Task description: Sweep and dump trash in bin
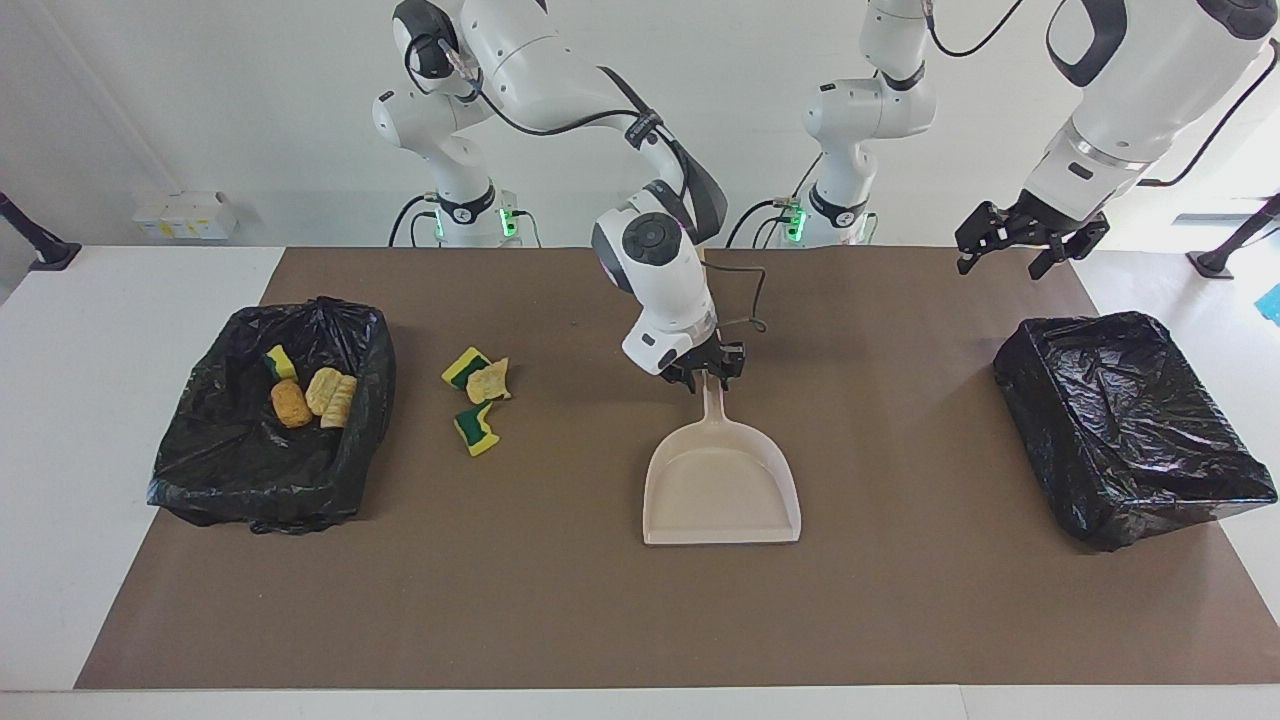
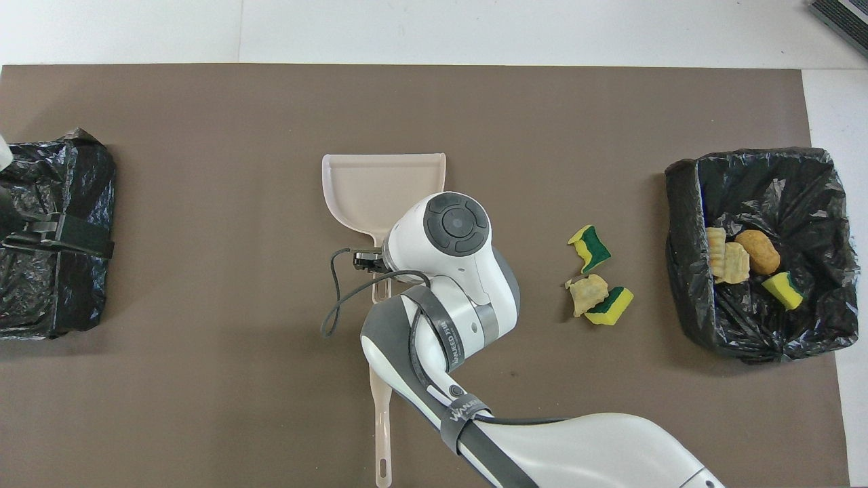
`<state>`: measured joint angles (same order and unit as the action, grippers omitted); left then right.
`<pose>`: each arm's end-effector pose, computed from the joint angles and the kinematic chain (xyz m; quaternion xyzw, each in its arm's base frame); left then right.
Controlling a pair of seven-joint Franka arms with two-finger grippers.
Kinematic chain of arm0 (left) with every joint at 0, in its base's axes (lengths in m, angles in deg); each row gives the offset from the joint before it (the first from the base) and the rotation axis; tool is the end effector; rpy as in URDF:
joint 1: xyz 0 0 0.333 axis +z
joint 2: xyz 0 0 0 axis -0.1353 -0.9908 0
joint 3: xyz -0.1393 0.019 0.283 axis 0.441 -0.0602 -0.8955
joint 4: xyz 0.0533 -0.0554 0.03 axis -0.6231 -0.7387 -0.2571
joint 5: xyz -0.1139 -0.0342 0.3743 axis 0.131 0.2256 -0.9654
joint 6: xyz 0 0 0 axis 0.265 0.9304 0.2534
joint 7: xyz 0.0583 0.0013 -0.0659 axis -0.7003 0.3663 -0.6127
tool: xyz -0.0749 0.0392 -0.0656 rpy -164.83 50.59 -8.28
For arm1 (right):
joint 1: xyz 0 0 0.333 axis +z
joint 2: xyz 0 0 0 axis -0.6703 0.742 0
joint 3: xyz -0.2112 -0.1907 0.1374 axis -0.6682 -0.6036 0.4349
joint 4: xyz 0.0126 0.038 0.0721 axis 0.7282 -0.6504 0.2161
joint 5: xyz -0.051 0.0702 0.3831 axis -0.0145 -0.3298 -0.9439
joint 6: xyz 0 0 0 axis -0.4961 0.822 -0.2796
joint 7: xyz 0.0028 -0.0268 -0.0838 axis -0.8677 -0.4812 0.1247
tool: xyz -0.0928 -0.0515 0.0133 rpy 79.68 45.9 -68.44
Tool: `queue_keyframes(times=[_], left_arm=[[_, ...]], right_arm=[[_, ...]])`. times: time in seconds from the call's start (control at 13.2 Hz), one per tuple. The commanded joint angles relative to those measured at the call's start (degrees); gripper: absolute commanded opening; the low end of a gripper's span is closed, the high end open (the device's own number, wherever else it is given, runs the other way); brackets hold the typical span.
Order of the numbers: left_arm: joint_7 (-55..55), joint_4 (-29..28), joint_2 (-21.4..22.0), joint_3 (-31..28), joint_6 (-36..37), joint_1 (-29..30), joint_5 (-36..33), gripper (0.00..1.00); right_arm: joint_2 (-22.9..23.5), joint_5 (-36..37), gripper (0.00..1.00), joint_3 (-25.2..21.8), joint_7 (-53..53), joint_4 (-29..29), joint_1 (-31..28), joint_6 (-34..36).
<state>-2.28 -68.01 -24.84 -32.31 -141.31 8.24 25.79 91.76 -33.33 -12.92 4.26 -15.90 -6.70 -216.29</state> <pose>0.5386 -0.0288 0.6132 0.9974 -0.0597 -0.0361 0.0204 0.5529 0.4146 0.3494 -0.9898 0.0421 0.0126 0.1354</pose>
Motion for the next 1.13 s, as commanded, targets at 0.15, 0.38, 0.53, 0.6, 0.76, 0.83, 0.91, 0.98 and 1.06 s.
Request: queue_keyframes(times=[0.15,0.38,0.53,0.6,0.76,0.83,0.91,0.98,1.06], left_arm=[[0.5,-1.3,1.2,0.0,-0.9,0.1,-1.0,1.0],[0.5,-1.3,1.2,0.0,-0.9,0.1,-1.0,1.0],[0.5,-1.3,1.2,0.0,-0.9,0.1,-1.0,1.0],[0.5,-1.3,1.2,0.0,-0.9,0.1,-1.0,1.0],[0.5,-1.3,1.2,0.0,-0.9,0.1,-1.0,1.0],[0.5,-1.3,1.2,0.0,-0.9,0.1,-1.0,1.0],[0.5,-1.3,1.2,0.0,-0.9,0.1,-1.0,1.0],[0.5,-1.3,1.2,0.0,-0.9,0.1,-1.0,1.0],[0.5,-1.3,1.2,0.0,-0.9,0.1,-1.0,1.0]], right_arm=[[-8.2,1.4,1.0,-2.2,-1.3,0.1,-3.8,9.9],[-16.0,3.7,1.0,-2.2,-1.5,0.2,-7.9,22.4],[-19.1,4.3,1.0,-1.9,-1.3,0.0,-8.2,27.7],[-19.8,4.1,1.0,-1.7,-1.0,-0.1,-7.4,30.1],[-23.4,0.5,1.0,-1.2,0.3,-4.9,-4.1,30.2],[-26.3,-3.1,1.0,-1.3,1.6,-9.6,-2.9,28.3],[-27.8,-4.1,1.0,-1.1,3.3,-13.3,-1.6,25.3],[-28.6,-5.0,1.0,-1.0,6.2,-16.2,1.4,23.0],[-28.7,-5.9,1.0,-1.0,9.7,-18.1,3.3,20.4]])
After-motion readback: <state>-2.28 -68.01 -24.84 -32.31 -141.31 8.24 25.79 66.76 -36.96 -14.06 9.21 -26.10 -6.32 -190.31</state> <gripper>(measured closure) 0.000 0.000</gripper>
